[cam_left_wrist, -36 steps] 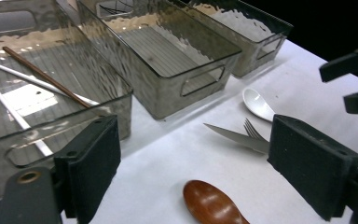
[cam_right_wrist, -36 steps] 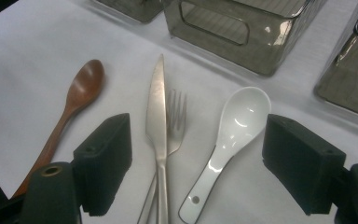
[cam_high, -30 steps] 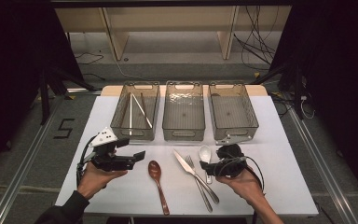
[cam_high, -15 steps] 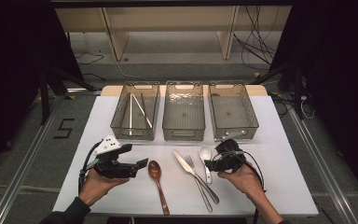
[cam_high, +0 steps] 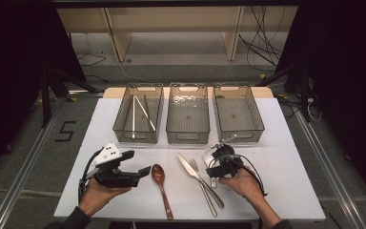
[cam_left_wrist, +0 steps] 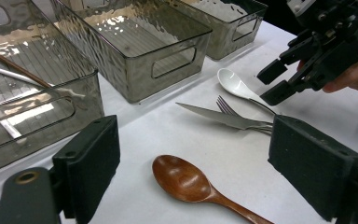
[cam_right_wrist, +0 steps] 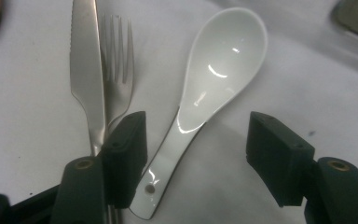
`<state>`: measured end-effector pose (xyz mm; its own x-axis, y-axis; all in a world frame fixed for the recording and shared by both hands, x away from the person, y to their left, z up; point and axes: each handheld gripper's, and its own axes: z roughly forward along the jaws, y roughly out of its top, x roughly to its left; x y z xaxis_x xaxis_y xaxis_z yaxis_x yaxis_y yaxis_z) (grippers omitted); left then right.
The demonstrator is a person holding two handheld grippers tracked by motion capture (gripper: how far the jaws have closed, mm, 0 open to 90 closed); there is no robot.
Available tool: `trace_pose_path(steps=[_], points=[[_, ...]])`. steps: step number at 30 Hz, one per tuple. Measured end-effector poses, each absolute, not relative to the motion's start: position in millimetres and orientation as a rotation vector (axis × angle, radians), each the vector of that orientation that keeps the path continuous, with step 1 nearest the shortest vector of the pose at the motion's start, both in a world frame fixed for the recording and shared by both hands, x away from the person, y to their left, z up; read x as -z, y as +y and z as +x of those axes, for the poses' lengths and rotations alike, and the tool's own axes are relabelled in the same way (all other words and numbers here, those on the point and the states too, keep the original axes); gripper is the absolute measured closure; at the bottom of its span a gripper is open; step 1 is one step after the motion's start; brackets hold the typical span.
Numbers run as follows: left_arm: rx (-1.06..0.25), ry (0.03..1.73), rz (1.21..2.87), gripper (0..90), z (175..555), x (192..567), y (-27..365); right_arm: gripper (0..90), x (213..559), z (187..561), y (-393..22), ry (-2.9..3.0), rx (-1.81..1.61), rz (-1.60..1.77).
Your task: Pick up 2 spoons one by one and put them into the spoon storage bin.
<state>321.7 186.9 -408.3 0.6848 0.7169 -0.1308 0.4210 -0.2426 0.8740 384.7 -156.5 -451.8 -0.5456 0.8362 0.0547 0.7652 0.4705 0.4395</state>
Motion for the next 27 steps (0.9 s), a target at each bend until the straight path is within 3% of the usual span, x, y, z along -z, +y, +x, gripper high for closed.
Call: trace_pose_path(steps=[12, 24, 27], points=[[-0.361, 0.892, 1.890, 15.8, 323.6, 411.7, 185.7, 51.3, 463.8, 389.3, -147.3, 2.598, -0.521, 1.374], [-0.366, 0.892, 1.893, 15.9, 323.6, 412.3, 185.1, 74.2, 462.5, 392.4, -152.0, 2.580, -0.489, 1.380], [-0.368, 0.892, 1.897, 15.9, 323.7, 412.3, 185.2, 75.2, 461.9, 393.5, -153.7, 2.585, -0.483, 1.384]])
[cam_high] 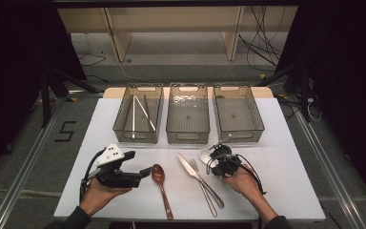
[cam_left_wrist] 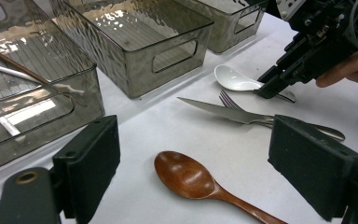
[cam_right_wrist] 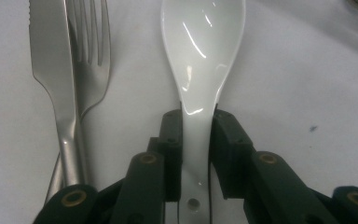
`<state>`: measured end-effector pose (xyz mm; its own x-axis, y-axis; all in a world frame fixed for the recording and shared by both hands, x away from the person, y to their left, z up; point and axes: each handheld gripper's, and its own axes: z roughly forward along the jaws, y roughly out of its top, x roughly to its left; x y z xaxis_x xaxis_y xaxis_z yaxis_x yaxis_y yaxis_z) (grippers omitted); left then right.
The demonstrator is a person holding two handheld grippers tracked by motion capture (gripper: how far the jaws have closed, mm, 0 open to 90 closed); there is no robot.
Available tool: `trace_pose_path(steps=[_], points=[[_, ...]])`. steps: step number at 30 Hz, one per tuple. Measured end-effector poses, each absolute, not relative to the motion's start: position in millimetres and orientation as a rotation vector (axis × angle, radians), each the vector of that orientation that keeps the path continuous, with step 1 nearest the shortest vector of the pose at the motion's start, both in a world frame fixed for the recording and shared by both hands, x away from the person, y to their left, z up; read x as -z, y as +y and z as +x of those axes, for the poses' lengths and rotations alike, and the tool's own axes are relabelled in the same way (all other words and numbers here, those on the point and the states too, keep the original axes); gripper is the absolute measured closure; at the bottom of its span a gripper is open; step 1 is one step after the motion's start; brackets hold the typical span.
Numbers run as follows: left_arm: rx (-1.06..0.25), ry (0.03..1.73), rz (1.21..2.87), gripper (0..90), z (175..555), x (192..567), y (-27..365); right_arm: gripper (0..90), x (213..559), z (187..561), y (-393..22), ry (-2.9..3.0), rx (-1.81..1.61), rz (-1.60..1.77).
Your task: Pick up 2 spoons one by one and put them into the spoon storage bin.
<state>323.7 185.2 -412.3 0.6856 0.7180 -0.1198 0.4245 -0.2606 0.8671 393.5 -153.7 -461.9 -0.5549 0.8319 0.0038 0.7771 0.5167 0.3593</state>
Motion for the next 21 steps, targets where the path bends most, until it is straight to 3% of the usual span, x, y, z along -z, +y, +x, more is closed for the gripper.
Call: trace_pose_path(steps=[21], points=[[-0.382, 0.894, 1.893, 16.0, 324.9, 412.2, 187.2, 76.7, 447.6, 393.8, -163.1, 2.567, -0.640, 1.382]])
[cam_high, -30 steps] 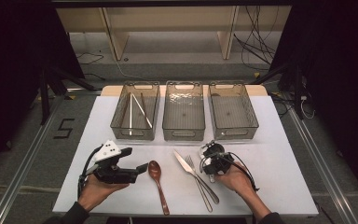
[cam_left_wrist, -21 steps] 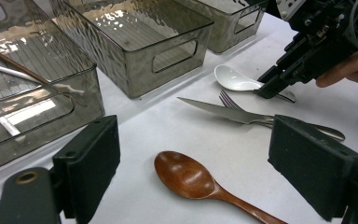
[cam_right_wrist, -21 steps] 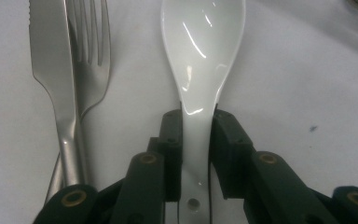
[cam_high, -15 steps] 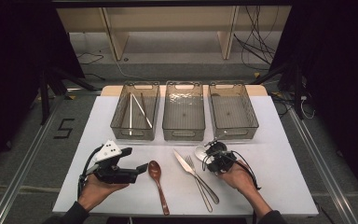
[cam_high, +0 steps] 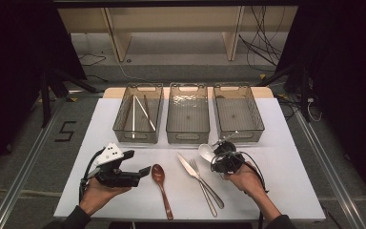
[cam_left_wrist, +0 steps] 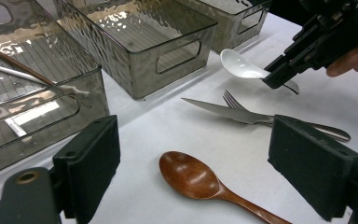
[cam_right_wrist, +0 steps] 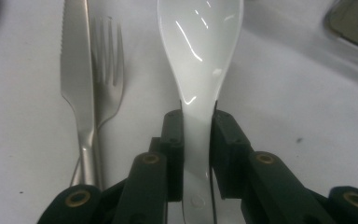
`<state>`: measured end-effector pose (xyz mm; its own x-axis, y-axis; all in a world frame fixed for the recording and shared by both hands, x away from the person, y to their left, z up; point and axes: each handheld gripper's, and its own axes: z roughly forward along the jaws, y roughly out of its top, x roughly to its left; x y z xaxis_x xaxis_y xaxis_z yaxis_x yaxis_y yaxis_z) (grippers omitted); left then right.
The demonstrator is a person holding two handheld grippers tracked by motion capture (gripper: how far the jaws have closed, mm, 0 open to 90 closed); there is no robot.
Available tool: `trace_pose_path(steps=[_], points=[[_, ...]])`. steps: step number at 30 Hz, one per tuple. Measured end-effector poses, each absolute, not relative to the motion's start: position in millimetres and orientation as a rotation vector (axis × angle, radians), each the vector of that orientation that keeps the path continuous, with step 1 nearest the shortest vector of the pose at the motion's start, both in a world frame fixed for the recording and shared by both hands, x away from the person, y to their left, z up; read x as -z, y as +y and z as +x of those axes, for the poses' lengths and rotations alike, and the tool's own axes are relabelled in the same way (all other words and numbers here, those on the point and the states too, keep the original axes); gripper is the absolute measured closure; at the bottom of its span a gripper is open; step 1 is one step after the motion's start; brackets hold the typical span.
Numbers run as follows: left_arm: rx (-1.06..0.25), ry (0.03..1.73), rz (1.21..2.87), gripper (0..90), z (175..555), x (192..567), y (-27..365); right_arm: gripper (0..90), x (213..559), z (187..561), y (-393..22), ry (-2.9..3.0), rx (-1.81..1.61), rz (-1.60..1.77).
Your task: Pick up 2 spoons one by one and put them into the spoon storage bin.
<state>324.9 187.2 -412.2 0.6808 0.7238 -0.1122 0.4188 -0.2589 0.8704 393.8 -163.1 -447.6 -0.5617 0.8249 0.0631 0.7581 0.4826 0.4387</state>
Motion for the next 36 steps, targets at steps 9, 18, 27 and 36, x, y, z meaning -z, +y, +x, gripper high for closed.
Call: trace_pose_path(steps=[9, 18, 27, 36], points=[[-0.400, 0.903, 1.872, 16.0, 326.0, 410.5, 191.6, 76.7, 425.8, 391.4, -163.6, 2.525, -0.781, 1.352], [-0.398, 0.907, 1.866, 15.9, 326.3, 410.8, 190.9, 76.8, 407.2, 405.2, -159.4, 2.481, -0.852, 1.337], [-0.400, 0.915, 1.862, 15.9, 326.1, 411.3, 192.4, 76.8, 393.3, 429.9, -147.8, 2.447, -0.889, 1.348], [-0.397, 0.917, 1.859, 15.9, 326.1, 410.9, 192.6, 76.8, 383.1, 447.6, -139.7, 2.413, -0.915, 1.357]])
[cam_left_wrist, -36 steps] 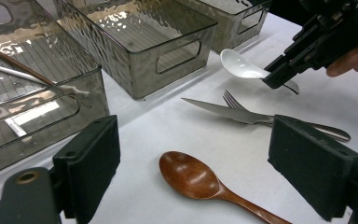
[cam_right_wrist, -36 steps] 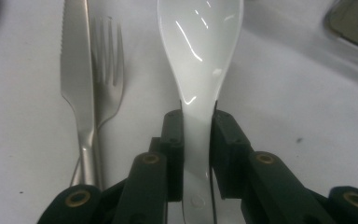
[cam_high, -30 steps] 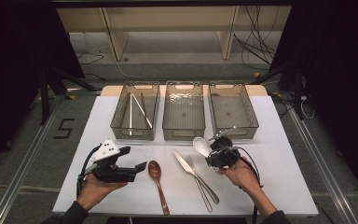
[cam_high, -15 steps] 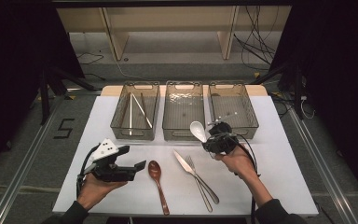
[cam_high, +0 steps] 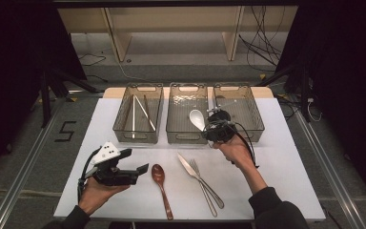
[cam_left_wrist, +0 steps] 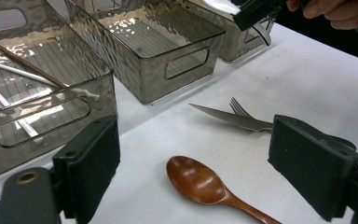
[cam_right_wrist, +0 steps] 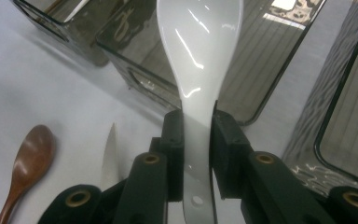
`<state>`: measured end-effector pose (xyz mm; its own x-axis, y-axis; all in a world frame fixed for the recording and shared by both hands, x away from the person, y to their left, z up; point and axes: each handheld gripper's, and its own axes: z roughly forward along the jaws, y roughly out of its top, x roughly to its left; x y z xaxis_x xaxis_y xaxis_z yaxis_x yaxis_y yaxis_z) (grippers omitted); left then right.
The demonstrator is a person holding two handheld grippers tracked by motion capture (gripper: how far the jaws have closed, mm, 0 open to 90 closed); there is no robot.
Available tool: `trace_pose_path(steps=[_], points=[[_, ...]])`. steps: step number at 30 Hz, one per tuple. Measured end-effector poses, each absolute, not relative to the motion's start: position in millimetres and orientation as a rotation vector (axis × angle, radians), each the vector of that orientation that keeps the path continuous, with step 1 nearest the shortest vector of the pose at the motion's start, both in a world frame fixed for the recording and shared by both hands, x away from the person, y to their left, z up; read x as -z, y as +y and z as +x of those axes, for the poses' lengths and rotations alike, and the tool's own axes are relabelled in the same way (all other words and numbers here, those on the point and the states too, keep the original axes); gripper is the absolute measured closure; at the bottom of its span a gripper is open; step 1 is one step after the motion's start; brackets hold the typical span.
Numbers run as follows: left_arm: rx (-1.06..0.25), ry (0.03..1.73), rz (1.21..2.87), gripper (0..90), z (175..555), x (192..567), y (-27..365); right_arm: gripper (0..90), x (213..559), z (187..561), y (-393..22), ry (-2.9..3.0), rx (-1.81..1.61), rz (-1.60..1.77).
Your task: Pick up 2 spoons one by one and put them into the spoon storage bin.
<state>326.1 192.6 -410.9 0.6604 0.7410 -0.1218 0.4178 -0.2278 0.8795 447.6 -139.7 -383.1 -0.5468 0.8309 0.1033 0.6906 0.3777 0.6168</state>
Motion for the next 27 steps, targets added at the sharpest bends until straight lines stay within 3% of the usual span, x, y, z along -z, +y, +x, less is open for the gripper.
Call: trace_pose_path(steps=[27], points=[[-0.400, 0.926, 1.845, 15.9, 327.1, 410.6, 194.9, 76.8, 369.0, 508.4, -116.8, 2.335, -0.911, 1.446]])
